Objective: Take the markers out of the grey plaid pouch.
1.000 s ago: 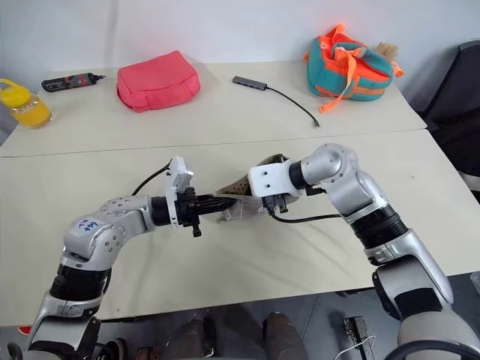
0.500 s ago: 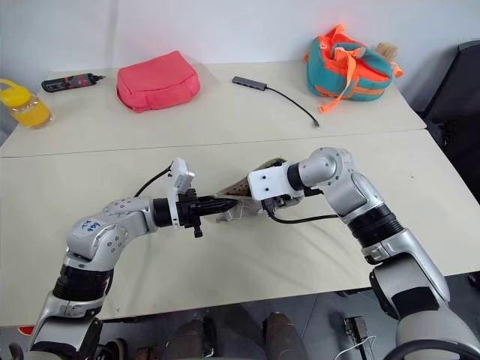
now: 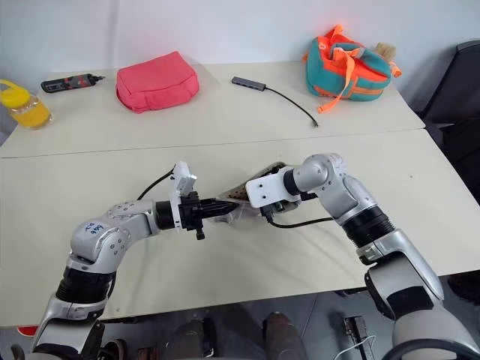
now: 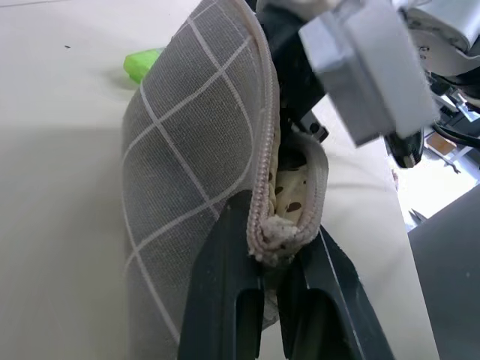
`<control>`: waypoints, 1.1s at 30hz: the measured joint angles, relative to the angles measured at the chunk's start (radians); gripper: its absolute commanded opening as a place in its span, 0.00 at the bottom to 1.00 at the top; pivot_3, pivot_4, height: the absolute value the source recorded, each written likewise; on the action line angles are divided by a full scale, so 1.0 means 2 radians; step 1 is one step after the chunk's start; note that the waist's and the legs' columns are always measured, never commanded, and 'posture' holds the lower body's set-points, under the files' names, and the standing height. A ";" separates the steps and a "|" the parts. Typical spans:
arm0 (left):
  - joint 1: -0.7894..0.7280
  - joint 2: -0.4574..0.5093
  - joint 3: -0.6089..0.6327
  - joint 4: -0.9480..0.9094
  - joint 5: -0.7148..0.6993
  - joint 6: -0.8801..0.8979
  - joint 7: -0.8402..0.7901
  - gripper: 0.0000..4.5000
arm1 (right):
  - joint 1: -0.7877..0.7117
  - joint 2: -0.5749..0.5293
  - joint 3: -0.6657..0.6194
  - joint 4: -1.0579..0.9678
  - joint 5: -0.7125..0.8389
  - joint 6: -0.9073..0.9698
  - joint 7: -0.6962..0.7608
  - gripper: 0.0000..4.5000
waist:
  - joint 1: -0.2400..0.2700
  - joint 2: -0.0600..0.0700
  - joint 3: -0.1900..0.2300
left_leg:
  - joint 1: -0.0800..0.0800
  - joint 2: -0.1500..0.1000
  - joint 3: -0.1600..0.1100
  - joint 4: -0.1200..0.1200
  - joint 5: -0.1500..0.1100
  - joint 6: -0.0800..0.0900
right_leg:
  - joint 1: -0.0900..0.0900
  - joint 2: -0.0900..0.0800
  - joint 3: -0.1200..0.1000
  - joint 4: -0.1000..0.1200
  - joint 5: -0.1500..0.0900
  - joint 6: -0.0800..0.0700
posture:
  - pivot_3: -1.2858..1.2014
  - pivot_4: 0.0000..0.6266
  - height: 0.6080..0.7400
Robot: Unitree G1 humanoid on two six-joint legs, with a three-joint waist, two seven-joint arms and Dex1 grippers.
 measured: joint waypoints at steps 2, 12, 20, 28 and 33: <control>0.000 0.000 0.000 0.000 0.000 0.000 0.000 0.00 | 0.000 0.001 0.000 0.001 -0.002 -0.001 0.000 0.50 | 0.000 0.000 0.000 | 0.000 0.000 0.000 0.000 0.000 0.000 | 0.000 0.000 0.000 0.000 0.000 0.000 | 0.52 0.24 1.00; 0.000 0.000 0.002 0.000 0.002 -0.002 0.007 0.00 | 0.005 -0.005 -0.011 -0.032 0.025 0.053 0.036 0.12 | 0.002 0.000 0.000 | 0.000 0.000 0.000 0.000 0.000 0.000 | 0.000 0.000 0.000 0.001 0.000 0.000 | 0.52 0.24 1.00; -0.003 -0.001 0.003 0.004 0.007 -0.015 0.011 0.00 | 0.004 -0.033 -0.051 -0.091 0.067 0.130 0.067 0.12 | 0.002 0.000 0.000 | 0.000 0.000 0.000 0.000 0.000 0.000 | 0.000 0.000 0.000 0.000 0.000 0.000 | 0.52 0.24 1.00; -0.006 -0.001 0.003 0.005 0.011 -0.019 0.011 0.00 | 0.004 -0.046 -0.079 -0.124 0.105 0.192 0.075 0.12 | 0.002 0.000 0.000 | 0.000 0.000 0.000 0.000 0.000 0.000 | 0.000 0.000 0.000 0.000 0.000 0.000 | 0.52 0.24 1.00; -0.014 -0.012 0.004 0.018 0.020 -0.032 0.018 0.00 | 0.004 -0.073 -0.084 -0.143 0.113 0.219 0.081 0.12 | 0.003 0.000 0.000 | 0.000 0.000 0.000 0.000 0.000 0.000 | 0.000 0.000 0.000 -0.001 0.000 0.000 | 0.52 0.24 1.00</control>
